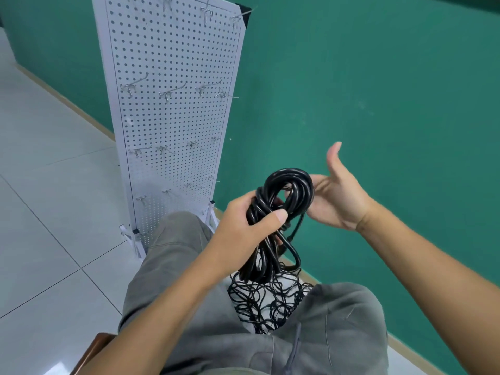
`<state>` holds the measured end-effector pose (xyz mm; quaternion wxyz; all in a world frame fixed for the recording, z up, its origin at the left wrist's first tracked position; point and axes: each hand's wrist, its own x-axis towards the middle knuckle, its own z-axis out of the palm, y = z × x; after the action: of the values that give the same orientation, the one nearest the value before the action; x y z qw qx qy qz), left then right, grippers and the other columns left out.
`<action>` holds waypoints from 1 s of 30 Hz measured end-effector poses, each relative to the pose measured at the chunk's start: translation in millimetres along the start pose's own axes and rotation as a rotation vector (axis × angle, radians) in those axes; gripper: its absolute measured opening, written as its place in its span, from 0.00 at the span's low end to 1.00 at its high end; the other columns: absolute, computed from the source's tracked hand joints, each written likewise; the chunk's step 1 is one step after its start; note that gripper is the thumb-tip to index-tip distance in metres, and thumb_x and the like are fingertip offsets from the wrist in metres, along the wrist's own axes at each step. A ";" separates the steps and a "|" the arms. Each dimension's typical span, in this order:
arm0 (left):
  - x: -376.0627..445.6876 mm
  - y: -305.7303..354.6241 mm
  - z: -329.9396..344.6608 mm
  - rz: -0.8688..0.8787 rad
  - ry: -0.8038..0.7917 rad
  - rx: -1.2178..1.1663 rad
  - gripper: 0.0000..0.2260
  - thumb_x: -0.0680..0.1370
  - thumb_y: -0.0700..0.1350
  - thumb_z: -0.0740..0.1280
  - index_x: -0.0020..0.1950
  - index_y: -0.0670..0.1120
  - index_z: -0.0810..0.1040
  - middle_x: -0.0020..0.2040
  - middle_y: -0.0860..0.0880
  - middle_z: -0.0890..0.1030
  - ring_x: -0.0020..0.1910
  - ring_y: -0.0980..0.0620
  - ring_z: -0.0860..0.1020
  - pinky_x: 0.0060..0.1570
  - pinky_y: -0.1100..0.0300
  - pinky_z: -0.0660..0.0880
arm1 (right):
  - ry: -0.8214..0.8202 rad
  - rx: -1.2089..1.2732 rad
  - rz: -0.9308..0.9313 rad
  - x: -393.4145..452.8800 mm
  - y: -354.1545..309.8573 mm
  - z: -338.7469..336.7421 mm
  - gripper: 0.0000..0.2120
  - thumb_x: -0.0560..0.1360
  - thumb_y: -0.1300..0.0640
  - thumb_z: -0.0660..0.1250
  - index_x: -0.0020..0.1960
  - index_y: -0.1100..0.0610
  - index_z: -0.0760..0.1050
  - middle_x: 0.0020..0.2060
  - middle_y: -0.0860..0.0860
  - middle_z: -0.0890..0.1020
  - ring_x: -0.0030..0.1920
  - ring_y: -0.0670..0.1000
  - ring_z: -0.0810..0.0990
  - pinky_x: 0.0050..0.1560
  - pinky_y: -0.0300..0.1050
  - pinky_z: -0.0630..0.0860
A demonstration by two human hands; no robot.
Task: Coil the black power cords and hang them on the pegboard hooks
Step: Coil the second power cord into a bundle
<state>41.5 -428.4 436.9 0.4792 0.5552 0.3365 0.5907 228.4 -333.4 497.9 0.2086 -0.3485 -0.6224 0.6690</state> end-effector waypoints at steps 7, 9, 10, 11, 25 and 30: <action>2.3 -6.1 8.9 -0.165 0.183 -0.059 0.09 0.80 0.45 0.70 0.58 0.48 0.74 0.37 0.55 0.84 0.35 0.54 0.84 0.37 0.62 0.79 | 0.215 -0.102 -0.203 -15.9 41.4 18.5 0.36 0.68 0.41 0.78 0.62 0.69 0.77 0.35 0.42 0.75 0.36 0.42 0.66 0.38 0.35 0.63; 2.0 -8.9 9.3 -0.171 0.189 -0.026 0.15 0.80 0.47 0.72 0.62 0.52 0.70 0.38 0.58 0.85 0.36 0.54 0.85 0.39 0.61 0.81 | 0.280 -0.085 -0.248 -17.4 47.2 26.4 0.23 0.72 0.52 0.73 0.62 0.65 0.78 0.37 0.42 0.83 0.37 0.39 0.75 0.41 0.32 0.70; 1.9 -9.7 9.5 -0.166 0.193 -0.013 0.15 0.79 0.47 0.72 0.63 0.52 0.71 0.40 0.57 0.86 0.37 0.53 0.85 0.41 0.58 0.82 | 0.304 -0.074 -0.253 -18.3 48.3 30.3 0.22 0.72 0.55 0.72 0.62 0.65 0.79 0.42 0.45 0.86 0.41 0.39 0.80 0.46 0.31 0.73; 2.0 -10.4 9.7 -0.155 0.203 0.003 0.14 0.79 0.47 0.73 0.63 0.52 0.73 0.41 0.54 0.86 0.39 0.51 0.86 0.44 0.54 0.83 | 0.329 -0.072 -0.251 -18.5 49.7 32.5 0.22 0.72 0.55 0.72 0.62 0.64 0.80 0.48 0.49 0.87 0.47 0.43 0.83 0.52 0.33 0.76; 3.3 -31.7 9.9 -0.020 0.289 0.263 0.07 0.79 0.53 0.71 0.49 0.51 0.78 0.36 0.56 0.79 0.34 0.60 0.75 0.38 0.67 0.72 | 0.667 -0.174 -0.214 -14.3 52.6 63.8 0.20 0.72 0.51 0.77 0.35 0.68 0.80 0.26 0.49 0.70 0.29 0.44 0.68 0.42 0.31 0.74; 8.8 -30.7 2.4 0.002 0.294 0.315 0.06 0.79 0.54 0.71 0.47 0.53 0.78 0.35 0.56 0.79 0.35 0.57 0.76 0.37 0.65 0.72 | 0.662 -0.244 -0.125 -22.9 42.8 66.1 0.19 0.76 0.52 0.75 0.36 0.67 0.80 0.22 0.41 0.65 0.23 0.42 0.62 0.30 0.29 0.64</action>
<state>50.5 -410.8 411.7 0.3319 0.5314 0.4904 0.6058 202.5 -401.1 459.6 0.3963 -0.5301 -0.6163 0.4267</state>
